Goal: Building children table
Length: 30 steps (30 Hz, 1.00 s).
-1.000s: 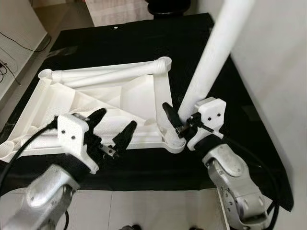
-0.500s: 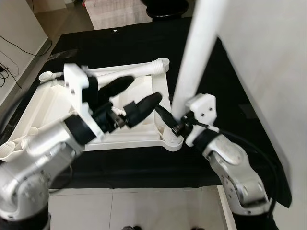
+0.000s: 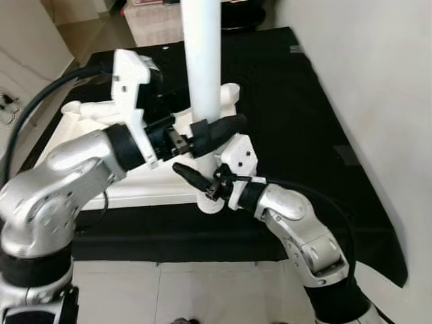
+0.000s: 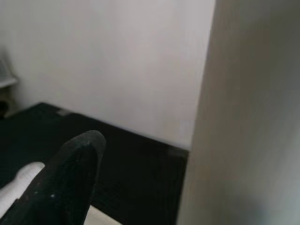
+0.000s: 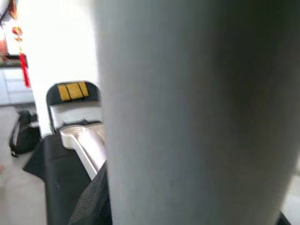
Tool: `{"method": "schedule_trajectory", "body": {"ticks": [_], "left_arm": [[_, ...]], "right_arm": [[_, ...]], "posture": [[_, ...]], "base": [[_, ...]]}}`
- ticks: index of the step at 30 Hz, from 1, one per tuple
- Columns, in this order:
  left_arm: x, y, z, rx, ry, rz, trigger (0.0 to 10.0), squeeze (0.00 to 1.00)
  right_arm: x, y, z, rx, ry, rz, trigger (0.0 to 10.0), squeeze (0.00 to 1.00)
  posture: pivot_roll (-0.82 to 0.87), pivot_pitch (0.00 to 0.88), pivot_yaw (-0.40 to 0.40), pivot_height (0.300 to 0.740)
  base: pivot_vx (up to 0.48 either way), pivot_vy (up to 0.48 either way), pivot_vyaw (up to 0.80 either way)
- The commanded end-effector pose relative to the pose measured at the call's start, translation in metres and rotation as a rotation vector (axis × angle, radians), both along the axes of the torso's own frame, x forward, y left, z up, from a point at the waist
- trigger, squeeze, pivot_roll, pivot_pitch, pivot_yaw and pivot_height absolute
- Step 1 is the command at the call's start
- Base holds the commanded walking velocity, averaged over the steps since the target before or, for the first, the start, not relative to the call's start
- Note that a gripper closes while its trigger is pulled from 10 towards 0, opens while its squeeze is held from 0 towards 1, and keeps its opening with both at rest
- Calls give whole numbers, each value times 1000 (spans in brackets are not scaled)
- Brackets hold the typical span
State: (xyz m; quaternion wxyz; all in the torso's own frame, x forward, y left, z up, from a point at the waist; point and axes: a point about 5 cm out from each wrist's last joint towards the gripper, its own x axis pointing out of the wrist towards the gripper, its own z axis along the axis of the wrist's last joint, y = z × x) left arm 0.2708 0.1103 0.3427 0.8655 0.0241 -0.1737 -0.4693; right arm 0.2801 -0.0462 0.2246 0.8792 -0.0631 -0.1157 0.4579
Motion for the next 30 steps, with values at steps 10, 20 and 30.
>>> {"method": "schedule_trajectory", "body": {"ticks": [10,20,30], "left_arm": [[16,-6,4,35,-2,11,0,0],[15,5,7,34,15,34,0,0],[10,6,10,-18,77,-114,0,0]], "right_arm": [[-13,13,8,-30,-54,125,10000,0],[-5,13,5,-117,-104,88,10000,0],[12,8,7,-118,-50,2,10000,0]], "posture": [[57,129,110,740],[67,103,102,740],[56,81,88,740]], "base": [[0,0,0],[0,0,0],[0,0,0]]}}
